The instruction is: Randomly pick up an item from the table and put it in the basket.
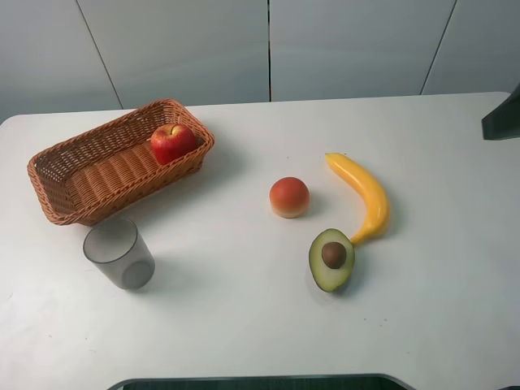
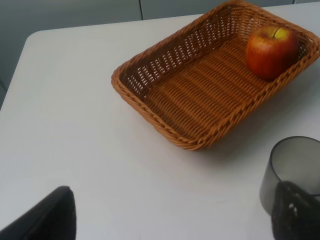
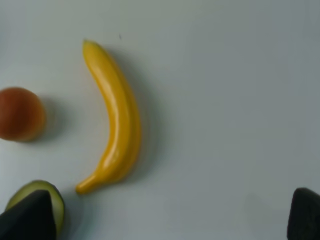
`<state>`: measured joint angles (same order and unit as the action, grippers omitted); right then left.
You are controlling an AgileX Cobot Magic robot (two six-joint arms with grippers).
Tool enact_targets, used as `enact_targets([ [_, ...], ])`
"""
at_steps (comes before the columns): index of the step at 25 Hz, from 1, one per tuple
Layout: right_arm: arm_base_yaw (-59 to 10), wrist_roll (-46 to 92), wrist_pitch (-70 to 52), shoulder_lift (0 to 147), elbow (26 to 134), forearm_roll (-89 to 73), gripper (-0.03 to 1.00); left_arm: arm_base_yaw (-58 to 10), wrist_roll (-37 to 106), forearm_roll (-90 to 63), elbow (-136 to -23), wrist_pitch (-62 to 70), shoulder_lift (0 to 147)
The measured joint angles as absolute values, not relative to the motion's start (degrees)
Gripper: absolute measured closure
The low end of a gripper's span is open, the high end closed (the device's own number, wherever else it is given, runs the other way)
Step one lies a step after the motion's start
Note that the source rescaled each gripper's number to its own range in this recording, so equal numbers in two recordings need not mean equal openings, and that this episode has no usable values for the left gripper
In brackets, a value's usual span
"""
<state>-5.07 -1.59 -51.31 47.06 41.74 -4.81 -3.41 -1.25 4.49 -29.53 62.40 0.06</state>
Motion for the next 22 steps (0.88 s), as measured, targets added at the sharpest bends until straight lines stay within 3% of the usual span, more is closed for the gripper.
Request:
enact_targets([
  [13,-5.0,-3.4,-64.8,16.5,39.7,0.0,0.0,-3.4,-1.2,4.5,-29.5,62.4,0.1],
  [22,-5.0,1.2,-65.1,0.8,32.3,-4.6,-0.01,-3.4,-1.2,4.5,-29.5,62.4,0.1],
])
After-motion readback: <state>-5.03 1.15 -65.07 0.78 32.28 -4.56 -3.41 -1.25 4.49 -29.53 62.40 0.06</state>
